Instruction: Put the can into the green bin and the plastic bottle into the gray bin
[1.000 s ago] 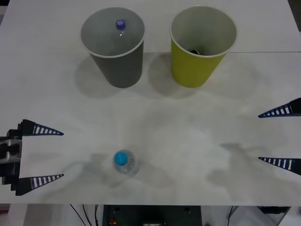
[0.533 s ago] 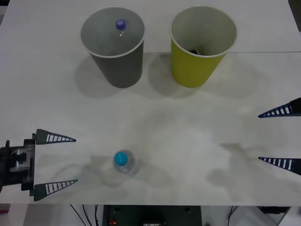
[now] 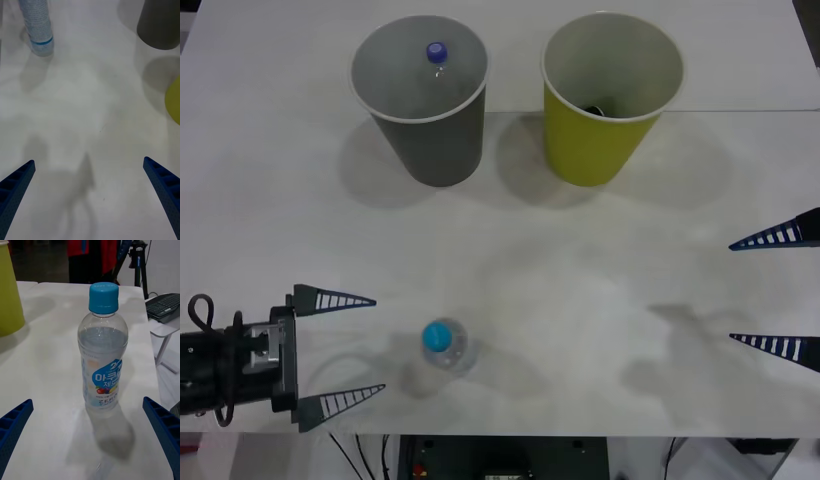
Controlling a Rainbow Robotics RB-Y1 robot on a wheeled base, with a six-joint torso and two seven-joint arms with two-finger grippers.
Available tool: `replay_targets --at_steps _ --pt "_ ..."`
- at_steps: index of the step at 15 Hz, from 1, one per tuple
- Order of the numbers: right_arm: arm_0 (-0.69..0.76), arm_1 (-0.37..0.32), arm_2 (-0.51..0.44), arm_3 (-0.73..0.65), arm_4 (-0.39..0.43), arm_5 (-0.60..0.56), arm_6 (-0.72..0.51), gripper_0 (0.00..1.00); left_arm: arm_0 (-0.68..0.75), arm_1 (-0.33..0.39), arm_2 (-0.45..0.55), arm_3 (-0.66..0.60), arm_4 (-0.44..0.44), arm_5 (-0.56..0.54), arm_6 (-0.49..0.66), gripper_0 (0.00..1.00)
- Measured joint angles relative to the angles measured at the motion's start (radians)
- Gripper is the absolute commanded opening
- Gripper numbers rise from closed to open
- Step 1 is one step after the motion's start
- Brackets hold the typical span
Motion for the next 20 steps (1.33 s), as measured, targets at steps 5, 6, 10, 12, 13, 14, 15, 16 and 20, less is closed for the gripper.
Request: replay_targets --at_steps 5,6,10,12,13,14,15,16,20 --pt "0.0 0.0 0.0 0.0 0.0 0.0 0.0 1.0 -0.036 -0.09 -0.036 0.02 -0.039 0.0 0.01 1.0" --pt "0.0 0.0 0.0 0.0 0.0 0.0 0.0 1.0 -0.051 -0.104 -0.053 0.04 -0.038 0.0 0.006 1.0" --pt "0.0 0.0 0.0 0.0 0.0 0.0 0.0 1.0 -0.094 -0.145 -0.1 0.087 -0.038 0.01 -0.005 1.0" --pt "0.0 0.0 0.0 0.0 0.0 0.0 0.0 1.0 -0.107 -0.176 -0.111 0.103 -0.045 0.018 -0.007 1.0" --pt "0.0 0.0 0.0 0.0 0.0 0.0 0.0 1.0 -0.111 -0.195 -0.112 0.108 -0.06 0.019 -0.009 1.0" --pt "0.0 0.0 0.0 0.0 0.0 0.0 0.0 1.0 -0.113 -0.211 -0.112 0.109 -0.074 0.023 -0.01 1.0" --pt "0.0 0.0 0.0 0.0 0.0 0.0 0.0 1.0 -0.114 -0.229 -0.112 0.109 -0.088 0.026 -0.009 1.0" --pt "0.0 0.0 0.0 0.0 0.0 0.0 0.0 1.0 -0.115 -0.244 -0.112 0.109 -0.1 0.028 -0.008 1.0" --pt "0.0 0.0 0.0 0.0 0.0 0.0 0.0 1.0 -0.119 -0.287 -0.112 0.109 -0.126 0.029 -0.004 1.0"
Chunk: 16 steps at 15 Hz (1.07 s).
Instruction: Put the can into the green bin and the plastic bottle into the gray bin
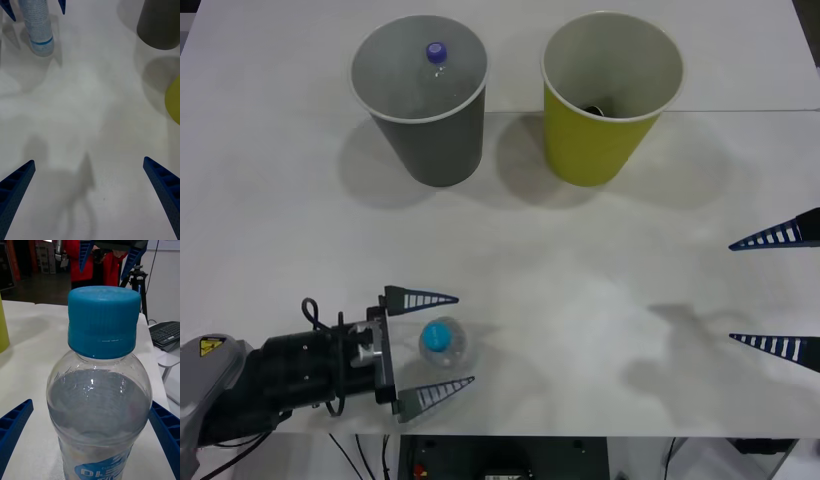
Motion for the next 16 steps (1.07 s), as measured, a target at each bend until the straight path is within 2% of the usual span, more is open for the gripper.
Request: replay_targets --at_steps 2,3,4,5,7,13,16 --pt "0.0 0.0 0.0 0.0 0.0 0.0 0.0 1.0 -0.003 -0.018 0.0 0.0 -0.015 0.0 0.003 0.98" --pt "0.0 0.0 0.0 0.0 0.0 0.0 0.0 1.0 -0.003 -0.023 0.0 0.0 -0.017 0.0 0.003 0.55" --pt "0.0 0.0 0.0 0.0 0.0 0.0 0.0 1.0 -0.003 -0.026 0.0 0.0 -0.018 0.0 0.004 0.23" --pt "0.0 0.0 0.0 0.0 0.0 0.0 0.0 1.0 -0.004 -0.027 0.0 0.0 -0.019 0.0 0.005 0.06" --pt "0.0 0.0 0.0 0.0 0.0 0.0 0.0 1.0 -0.007 -0.027 -0.002 0.0 -0.019 -0.005 0.01 0.0" --pt "0.0 0.0 0.0 0.0 0.0 0.0 0.0 1.0 -0.01 -0.028 -0.002 0.0 -0.019 -0.005 0.023 0.0" --pt "0.0 0.0 0.0 0.0 0.0 0.0 0.0 1.0 -0.009 -0.02 0.001 -0.001 0.02 -0.003 0.045 0.0"
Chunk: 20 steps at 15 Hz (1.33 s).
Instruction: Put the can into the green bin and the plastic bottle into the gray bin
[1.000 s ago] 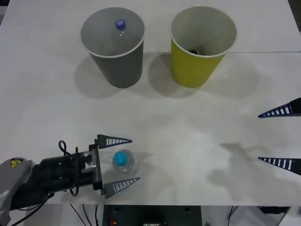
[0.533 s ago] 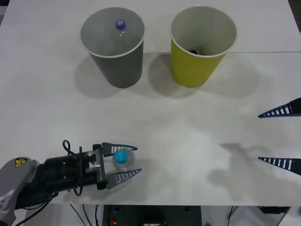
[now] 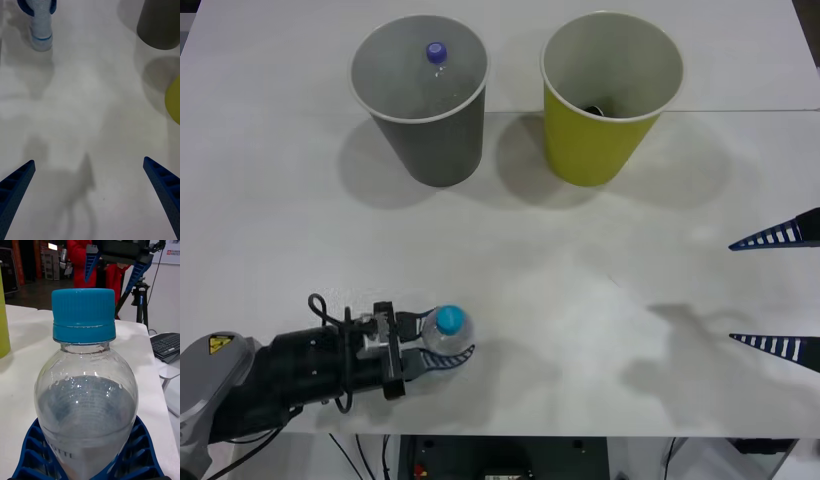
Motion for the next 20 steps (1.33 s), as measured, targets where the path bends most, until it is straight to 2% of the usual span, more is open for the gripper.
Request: replay_targets --at_steps 2,5,9,15,20 --pt "0.0 0.0 0.0 0.0 0.0 0.0 0.0 1.0 0.001 0.028 0.001 -0.011 0.027 0.012 0.039 0.0" --pt "0.0 0.0 0.0 0.0 0.0 0.0 0.0 1.0 0.018 0.092 0.037 -0.103 0.018 0.039 0.215 0.0" --pt "0.0 0.0 0.0 0.0 0.0 0.0 0.0 1.0 0.044 0.192 0.112 -0.248 -0.077 0.075 0.476 0.0" --pt "0.0 0.0 0.0 0.0 0.0 0.0 0.0 1.0 0.056 0.361 0.201 -0.379 -0.103 0.114 0.8 0.0" --pt "0.0 0.0 0.0 0.0 0.0 0.0 0.0 1.0 0.044 0.471 0.284 -0.491 -0.216 0.116 1.088 0.0"
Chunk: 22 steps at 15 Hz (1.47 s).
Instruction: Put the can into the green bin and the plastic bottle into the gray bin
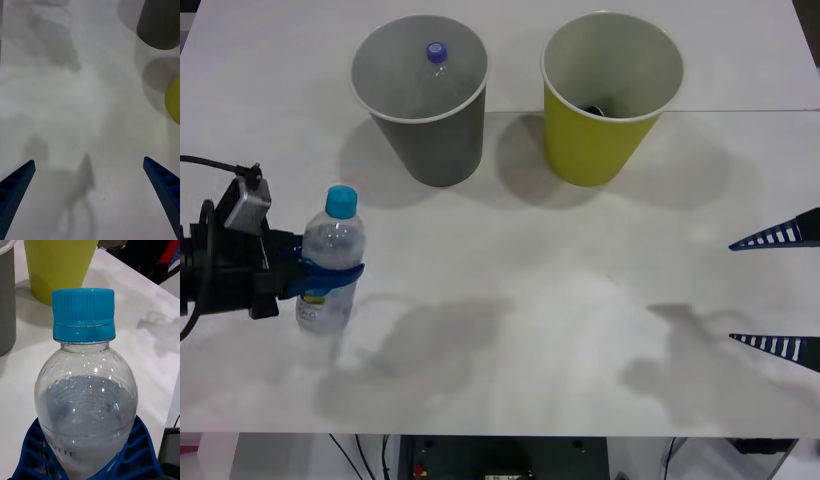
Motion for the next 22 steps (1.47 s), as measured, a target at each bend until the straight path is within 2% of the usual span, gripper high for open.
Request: replay_targets --at_steps 3,9,12,15,18,22 --pt "0.0 0.0 0.0 0.0 0.0 0.0 0.0 1.0 -0.027 0.062 0.037 -0.035 -0.019 0.001 0.149 0.0" --pt "0.0 0.0 0.0 0.0 0.0 0.0 0.0 1.0 -0.148 0.202 0.042 -0.092 -0.091 -0.008 0.418 0.0" --pt "0.0 0.0 0.0 0.0 0.0 0.0 0.0 1.0 -0.271 0.243 0.042 -0.068 -0.121 -0.134 0.462 0.0" --pt "0.0 0.0 0.0 0.0 0.0 0.0 0.0 1.0 -0.424 0.248 0.03 0.032 -0.1 -0.261 0.482 0.0" --pt "0.0 0.0 0.0 0.0 0.0 0.0 0.0 1.0 -0.588 0.251 -0.054 0.113 -0.098 -0.299 0.54 0.01" --pt "0.0 0.0 0.0 0.0 0.0 0.0 0.0 1.0 -0.823 0.252 -0.238 0.23 -0.095 -0.302 0.544 0.01"
